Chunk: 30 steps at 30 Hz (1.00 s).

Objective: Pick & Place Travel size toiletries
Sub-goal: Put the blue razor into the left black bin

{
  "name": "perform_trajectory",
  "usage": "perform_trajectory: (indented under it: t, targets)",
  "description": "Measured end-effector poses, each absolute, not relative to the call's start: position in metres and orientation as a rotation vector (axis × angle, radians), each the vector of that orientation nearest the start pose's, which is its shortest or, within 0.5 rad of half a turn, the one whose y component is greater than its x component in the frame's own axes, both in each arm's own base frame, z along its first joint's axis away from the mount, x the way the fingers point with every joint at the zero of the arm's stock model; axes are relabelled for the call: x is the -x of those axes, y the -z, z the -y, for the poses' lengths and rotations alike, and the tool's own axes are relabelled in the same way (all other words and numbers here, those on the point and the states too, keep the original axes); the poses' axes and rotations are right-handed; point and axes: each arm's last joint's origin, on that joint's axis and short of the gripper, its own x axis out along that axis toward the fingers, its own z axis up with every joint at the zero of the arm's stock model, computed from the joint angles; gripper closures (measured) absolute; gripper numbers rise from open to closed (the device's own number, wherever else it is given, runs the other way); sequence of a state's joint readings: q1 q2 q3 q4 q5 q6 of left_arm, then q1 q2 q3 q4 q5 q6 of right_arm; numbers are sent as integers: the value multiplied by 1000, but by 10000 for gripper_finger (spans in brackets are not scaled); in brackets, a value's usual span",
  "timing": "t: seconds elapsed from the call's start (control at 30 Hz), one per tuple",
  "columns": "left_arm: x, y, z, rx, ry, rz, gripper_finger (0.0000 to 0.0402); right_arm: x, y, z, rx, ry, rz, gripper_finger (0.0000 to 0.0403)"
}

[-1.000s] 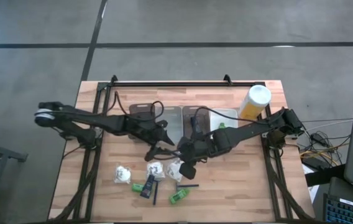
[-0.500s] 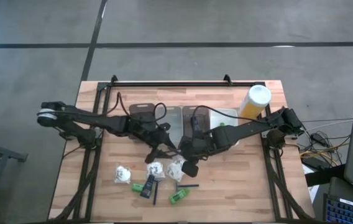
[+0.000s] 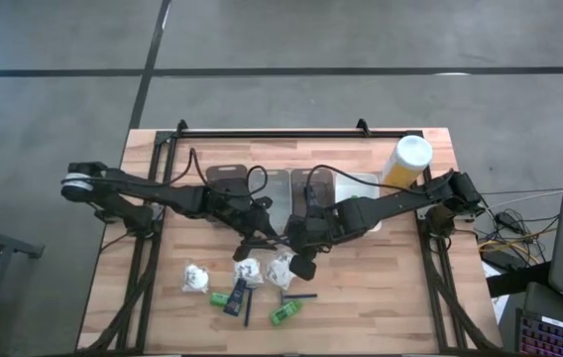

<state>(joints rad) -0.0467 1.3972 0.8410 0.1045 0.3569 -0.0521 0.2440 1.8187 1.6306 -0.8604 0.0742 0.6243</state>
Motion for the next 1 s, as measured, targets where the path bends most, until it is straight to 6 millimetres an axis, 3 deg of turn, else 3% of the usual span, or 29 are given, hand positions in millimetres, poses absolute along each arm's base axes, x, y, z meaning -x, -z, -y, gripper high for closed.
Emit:
perform_trajectory:
  t: [0.23, 0.5, 1.0]
  targets:
    - [-301, -241, 24, 157, 387, -465, 297, -374, -289, -91, -408, 152, -1049, 365]
    - [-303, -248, 24, 144, 387, -395, 296, -374, -288, -92, -411, 152, -1053, 364]
    - [-301, -241, 24, 111, 346, -442, 304, -374, -287, -92, -415, 157, -1055, 364]
